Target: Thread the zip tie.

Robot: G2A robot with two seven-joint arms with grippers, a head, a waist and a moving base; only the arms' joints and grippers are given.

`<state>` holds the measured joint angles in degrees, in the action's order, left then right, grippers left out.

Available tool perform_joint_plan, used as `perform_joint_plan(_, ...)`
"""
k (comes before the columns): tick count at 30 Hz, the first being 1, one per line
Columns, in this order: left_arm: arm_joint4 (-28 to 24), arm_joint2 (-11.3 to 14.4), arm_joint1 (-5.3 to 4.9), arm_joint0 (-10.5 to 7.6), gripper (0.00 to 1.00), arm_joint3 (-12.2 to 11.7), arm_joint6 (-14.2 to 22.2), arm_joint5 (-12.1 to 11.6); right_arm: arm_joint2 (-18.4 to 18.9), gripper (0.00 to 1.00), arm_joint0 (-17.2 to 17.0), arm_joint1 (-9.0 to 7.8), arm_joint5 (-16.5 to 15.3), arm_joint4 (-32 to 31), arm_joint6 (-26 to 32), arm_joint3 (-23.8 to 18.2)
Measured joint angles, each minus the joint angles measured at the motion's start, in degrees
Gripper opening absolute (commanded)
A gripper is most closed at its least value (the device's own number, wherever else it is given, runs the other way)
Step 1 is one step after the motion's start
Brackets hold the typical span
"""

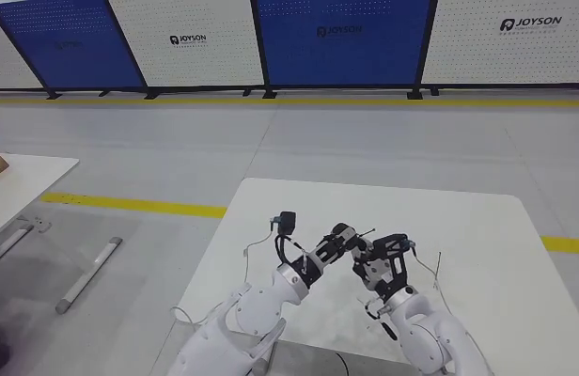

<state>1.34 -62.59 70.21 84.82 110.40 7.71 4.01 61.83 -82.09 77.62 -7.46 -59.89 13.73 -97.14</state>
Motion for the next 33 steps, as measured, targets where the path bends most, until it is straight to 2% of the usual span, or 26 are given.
perform_joint_plan(7,-0.3,-0.3,-0.04,0.55,0.00,0.5,0.1,-0.4,-0.9,0.00,0.4,0.06,1.0,-2.0,-0.6,1.3)
perform_joint_plan(19,-0.2,-0.1,0.02,1.07,0.00,1.1,-0.6,-0.5,-1.1,0.00,1.0,0.00,0.6,-2.5,-0.5,2.5)
perform_joint_plan(20,-0.2,-0.1,0.03,1.06,0.00,1.1,-0.7,-0.4,-1.0,0.20,1.0,-0.03,0.5,-2.4,-0.5,2.5)
perform_joint_plan(21,-0.1,0.0,0.06,1.01,0.00,1.1,-0.8,-0.3,-0.8,1.00,1.0,-0.08,0.4,-2.3,-0.5,2.4)
perform_joint_plan(26,1.6,0.5,0.21,0.69,0.00,0.9,-2.7,0.6,1.2,1.00,-0.4,-0.35,-0.6,0.6,-1.6,0.5)
perform_joint_plan(33,1.5,0.5,0.50,0.39,0.00,0.5,-5.4,1.6,10.3,1.00,-5.5,-1.61,-4.7,11.2,-2.7,-4.4)
